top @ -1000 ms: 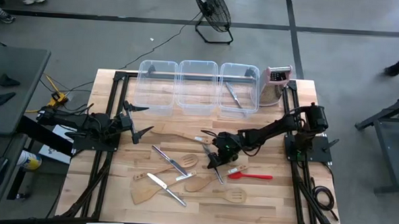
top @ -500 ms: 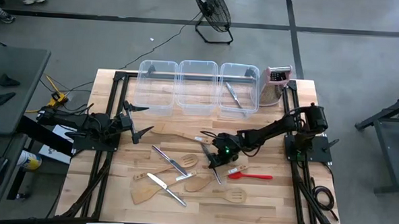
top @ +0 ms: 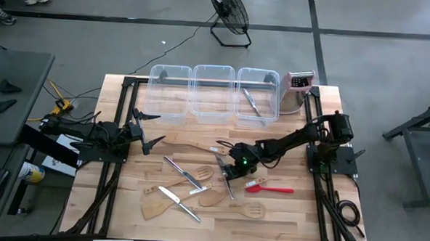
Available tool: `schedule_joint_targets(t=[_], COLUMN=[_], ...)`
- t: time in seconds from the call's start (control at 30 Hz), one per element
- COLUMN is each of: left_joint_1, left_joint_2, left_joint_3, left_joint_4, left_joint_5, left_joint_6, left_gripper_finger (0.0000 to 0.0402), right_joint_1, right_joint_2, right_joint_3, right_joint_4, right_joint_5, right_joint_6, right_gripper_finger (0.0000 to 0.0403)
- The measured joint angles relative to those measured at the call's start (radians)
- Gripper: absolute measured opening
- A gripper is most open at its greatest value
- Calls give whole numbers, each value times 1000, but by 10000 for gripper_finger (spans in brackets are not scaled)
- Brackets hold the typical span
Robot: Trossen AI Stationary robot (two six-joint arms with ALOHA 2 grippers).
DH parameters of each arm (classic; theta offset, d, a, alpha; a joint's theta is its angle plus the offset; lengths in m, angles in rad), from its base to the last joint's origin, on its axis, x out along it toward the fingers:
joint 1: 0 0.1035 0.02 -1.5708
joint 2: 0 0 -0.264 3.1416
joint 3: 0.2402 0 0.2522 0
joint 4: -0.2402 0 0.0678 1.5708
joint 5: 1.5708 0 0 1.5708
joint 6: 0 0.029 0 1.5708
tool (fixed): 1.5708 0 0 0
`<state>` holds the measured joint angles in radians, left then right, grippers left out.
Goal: Pick & Place Kitchen Items
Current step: Put the table knife into the right transparent bin
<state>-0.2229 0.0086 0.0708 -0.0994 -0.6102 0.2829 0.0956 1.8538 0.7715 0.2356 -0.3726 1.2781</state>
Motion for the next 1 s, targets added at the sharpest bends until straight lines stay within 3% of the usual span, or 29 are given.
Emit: schedule_joint_targets(t=[0.17,0.27,0.57,0.7,1.0], left_joint_1=[0,0,0,0,0], left_joint_2=[0,0,0,0,0], left_joint_3=[0,0,0,0,0], left_joint_4=[0,0,0,0,0], left_joint_5=[0,0,0,0,0], left_joint_6=[0,0,0,0,0], left_gripper_finger=[388,388,388,388,388], right_joint_1=[0,0,17,25,50], right_joint_2=[0,0,-1,0,0], right_joint_3=[0,0,-50,-51,-35], right_joint_4=[-2,-1,112,134,99], right_joint_5=[-2,-22,-48,-31,-1], right_joint_6=[-13,-24,55,97,144], right_gripper_finger=[19,38,171,211,219])
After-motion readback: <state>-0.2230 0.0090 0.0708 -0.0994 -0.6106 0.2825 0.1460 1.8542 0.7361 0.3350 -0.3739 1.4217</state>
